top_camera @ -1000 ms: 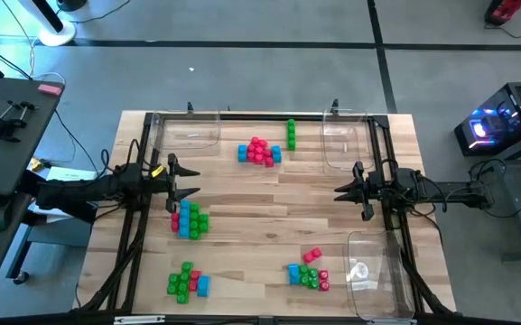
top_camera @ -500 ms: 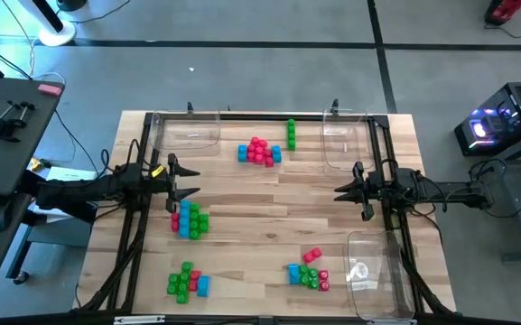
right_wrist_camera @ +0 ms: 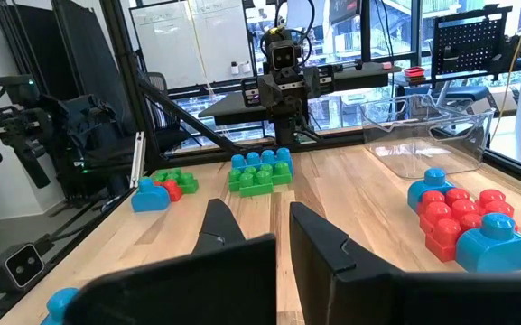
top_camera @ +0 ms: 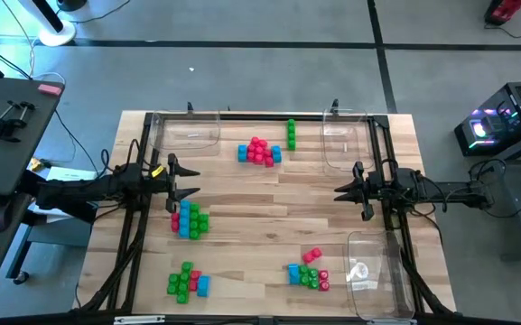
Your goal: Sort blocks
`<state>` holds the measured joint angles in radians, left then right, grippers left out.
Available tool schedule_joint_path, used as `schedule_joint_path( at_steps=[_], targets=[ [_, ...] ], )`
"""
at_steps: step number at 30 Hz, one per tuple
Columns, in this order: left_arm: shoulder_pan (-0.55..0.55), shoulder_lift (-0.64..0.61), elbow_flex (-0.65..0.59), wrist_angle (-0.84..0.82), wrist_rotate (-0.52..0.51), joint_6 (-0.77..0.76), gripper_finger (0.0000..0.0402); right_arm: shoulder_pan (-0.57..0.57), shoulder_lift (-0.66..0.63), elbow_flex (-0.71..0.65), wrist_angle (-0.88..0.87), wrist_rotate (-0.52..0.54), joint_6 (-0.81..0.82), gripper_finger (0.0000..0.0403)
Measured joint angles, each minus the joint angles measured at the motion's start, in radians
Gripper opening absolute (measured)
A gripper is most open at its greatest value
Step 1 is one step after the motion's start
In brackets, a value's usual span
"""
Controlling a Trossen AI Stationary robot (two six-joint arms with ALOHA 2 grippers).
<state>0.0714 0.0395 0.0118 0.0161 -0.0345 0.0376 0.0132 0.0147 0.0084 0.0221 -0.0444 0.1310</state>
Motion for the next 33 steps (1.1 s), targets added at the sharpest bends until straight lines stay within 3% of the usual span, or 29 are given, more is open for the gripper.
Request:
schedule_joint_path(
  at_steps=[13, 15, 17, 20, 22, 23, 25, 29, 33],
  targets=[
    [0.000, 0.000, 0.000, 0.000, 0.000, 0.000, 0.0227, 0.000, 0.000, 0.000, 0.022, 0.023, -0.005, 0.0000],
    [0.000, 0.000, 0.000, 0.000, 0.000, 0.000, 0.0227, 0.000, 0.001, 0.000, 0.099, 0.037, 0.080, 0.0000],
    [0.000, 0.000, 0.000, 0.000, 0.000, 0.000, 0.0227, 0.000, 0.001, 0.000, 0.257, 0.052, 0.263, 0.0000],
    [0.000, 0.000, 0.000, 0.000, 0.000, 0.000, 0.0227, 0.000, 0.000, 0.000, 0.514, 0.199, 0.470, 0.0000],
    [0.000, 0.000, 0.000, 0.000, 0.000, 0.000, 0.0227, 0.000, 0.009, 0.002, 0.606, 0.318, 0.494, 0.0000],
    [0.000, 0.000, 0.000, 0.000, 0.000, 0.000, 0.0227, -0.002, 0.025, 0.018, 0.589, 0.330, 0.499, 0.0000],
    [0.000, 0.000, 0.000, 0.000, 0.000, 0.000, 0.0227, 0.000, 0.093, 0.085, 0.513, 0.223, 0.531, 0.0000],
    [0.000, 0.000, 0.000, 0.000, 0.000, 0.000, 0.0227, 0.013, 0.312, 0.287, 0.235, -0.122, 0.476, 0.0000],
    [0.000, 0.000, 0.000, 0.000, 0.000, 0.000, 0.0227, 0.033, 0.541, 0.487, -0.119, -0.231, 0.330, 0.0004]
  ],
)
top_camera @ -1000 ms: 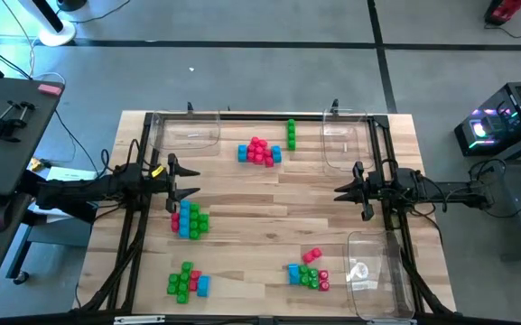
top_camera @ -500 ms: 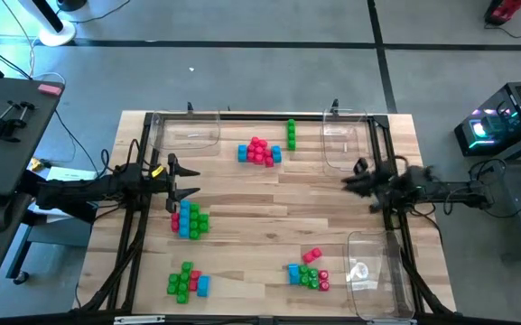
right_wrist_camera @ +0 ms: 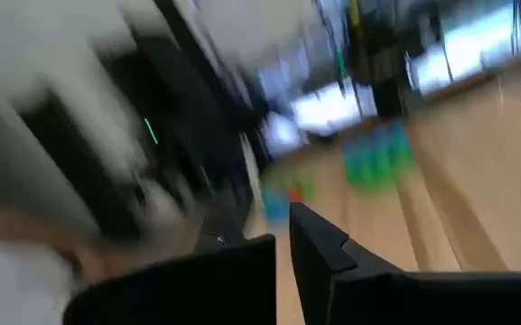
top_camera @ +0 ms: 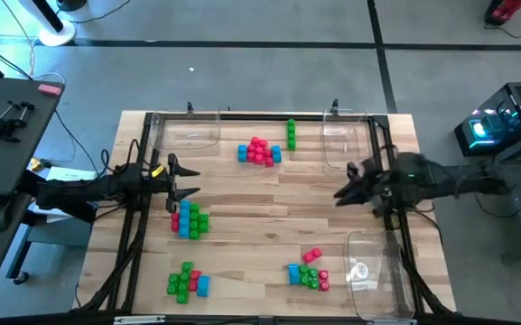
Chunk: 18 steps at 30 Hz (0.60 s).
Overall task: Sort blocks
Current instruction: Put the red game piece into the bottom right transparent bin
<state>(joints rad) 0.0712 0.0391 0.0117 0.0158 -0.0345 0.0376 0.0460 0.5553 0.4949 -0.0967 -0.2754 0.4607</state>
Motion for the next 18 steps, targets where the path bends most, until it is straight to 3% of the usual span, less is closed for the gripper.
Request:
schedule_joint_path(
  at_steps=[6, 11, 18],
  targets=[
    [0.000, 0.000, 0.000, 0.000, 0.000, 0.000, 0.0227, 0.079, 0.345, 0.229, -0.223, -0.127, -0.073, 0.0063],
    [0.000, 0.000, 0.000, 0.000, 0.000, 0.000, 0.0227, 0.204, 0.658, 0.443, -0.387, -0.130, -0.074, 0.0138],
    [0.000, 0.000, 0.000, 0.000, 0.000, 0.000, 0.0227, 0.321, 1.048, 0.689, -0.760, 0.022, -0.183, 0.0175]
  ],
)
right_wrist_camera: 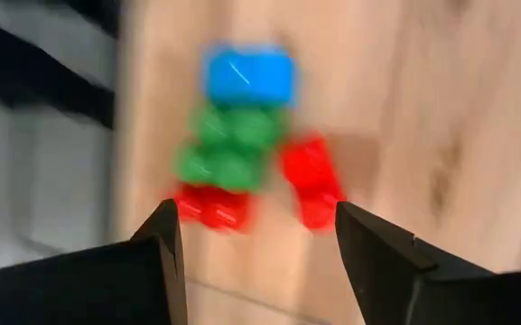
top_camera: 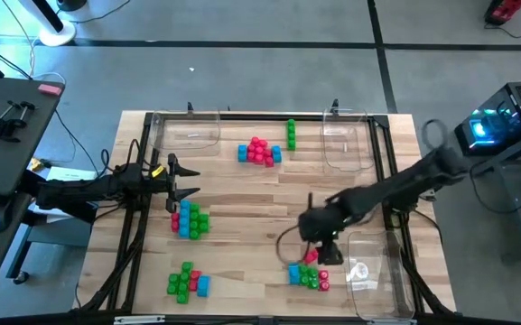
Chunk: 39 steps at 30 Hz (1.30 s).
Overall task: Sort blocks
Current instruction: Put the red game piece into the bottom right transparent bin
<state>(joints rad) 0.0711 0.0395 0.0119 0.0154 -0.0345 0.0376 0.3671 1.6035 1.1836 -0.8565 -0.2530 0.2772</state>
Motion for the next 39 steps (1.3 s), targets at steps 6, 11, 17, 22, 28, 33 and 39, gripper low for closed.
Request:
schedule_joint_path(
  at_steps=[6, 11, 17, 22, 28, 33, 39],
  targets=[
    [0.000, 0.000, 0.000, 0.000, 0.000, 0.000, 0.0227, 0.011, 0.162, 0.055, -0.034, 0.058, -0.055, 0.0176],
    [0.000, 0.000, 0.000, 0.000, 0.000, 0.000, 0.0227, 0.051, 0.212, 0.060, 0.008, 0.054, -0.145, 0.0176],
    [0.000, 0.000, 0.000, 0.000, 0.000, 0.000, 0.0227, 0.102, 0.242, 0.052, 0.015, 0.203, -0.199, 0.0176],
    [0.000, 0.000, 0.000, 0.000, 0.000, 0.000, 0.0227, 0.106, 0.244, -0.002, 0.054, 0.284, -0.199, 0.0176],
    [0.000, 0.000, 0.000, 0.000, 0.000, 0.000, 0.0227, 0.106, 0.236, -0.082, 0.134, 0.273, -0.188, 0.0175],
    [0.000, 0.000, 0.000, 0.000, 0.000, 0.000, 0.0227, 0.099, 0.236, -0.106, 0.163, 0.273, -0.185, 0.0131],
    [0.000, 0.000, 0.000, 0.000, 0.000, 0.000, 0.0227, 0.073, 0.210, -0.057, 0.137, 0.291, -0.205, 0.0013]
  ],
)
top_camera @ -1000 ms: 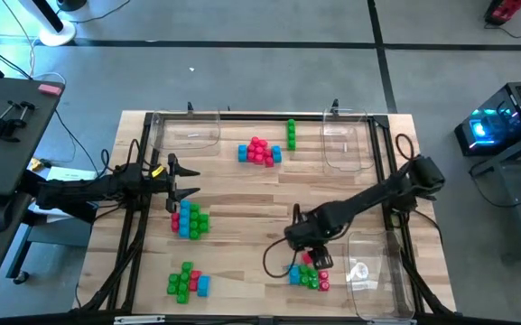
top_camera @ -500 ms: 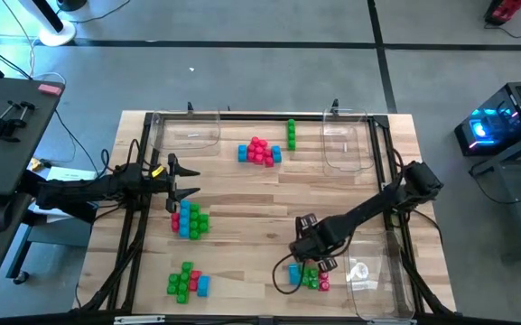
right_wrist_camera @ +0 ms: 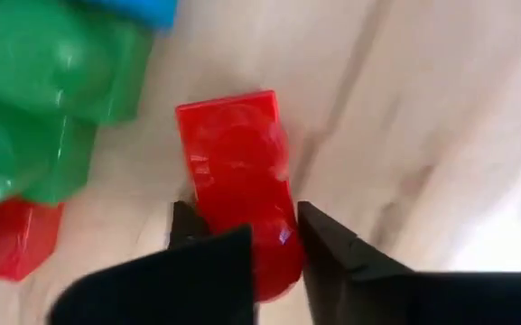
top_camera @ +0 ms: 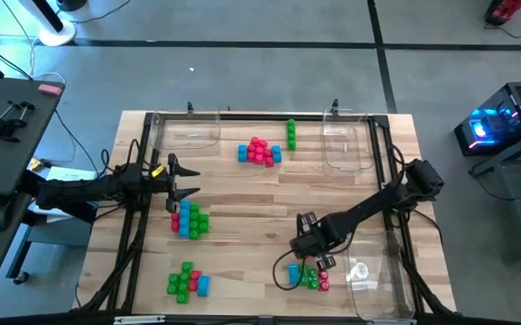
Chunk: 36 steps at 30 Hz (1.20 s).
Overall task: Sort blocks
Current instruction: Put the red game piece into the bottom right transparent bin
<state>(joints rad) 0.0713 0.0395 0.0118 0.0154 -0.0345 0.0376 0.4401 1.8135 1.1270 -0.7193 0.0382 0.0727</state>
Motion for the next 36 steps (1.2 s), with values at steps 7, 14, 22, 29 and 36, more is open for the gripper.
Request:
schedule_joint_path(
  at_steps=[7, 14, 22, 29, 36],
  targets=[
    [0.000, 0.000, 0.000, -0.001, 0.000, 0.000, 0.0227, -0.070, -0.164, 0.069, -0.255, 0.069, 0.003, 0.0010],
    [0.000, 0.000, 0.000, -0.002, 0.000, 0.000, 0.0227, -0.052, -0.434, 0.058, -0.512, -0.156, 0.332, 0.0005],
    [0.000, 0.000, 0.000, -0.003, 0.000, 0.000, 0.0227, 0.178, -0.591, -0.048, -0.506, -0.371, 0.757, 0.0004],
    [0.000, 0.000, 0.000, -0.003, 0.000, 0.000, 0.0227, 0.286, -0.583, -0.171, -0.400, -0.389, 1.020, 0.0041],
    [0.000, 0.000, 0.000, 0.000, -0.004, 0.033, 0.0227, 0.289, -0.583, -0.142, -0.366, -0.435, 1.075, 0.0150]
  ],
)
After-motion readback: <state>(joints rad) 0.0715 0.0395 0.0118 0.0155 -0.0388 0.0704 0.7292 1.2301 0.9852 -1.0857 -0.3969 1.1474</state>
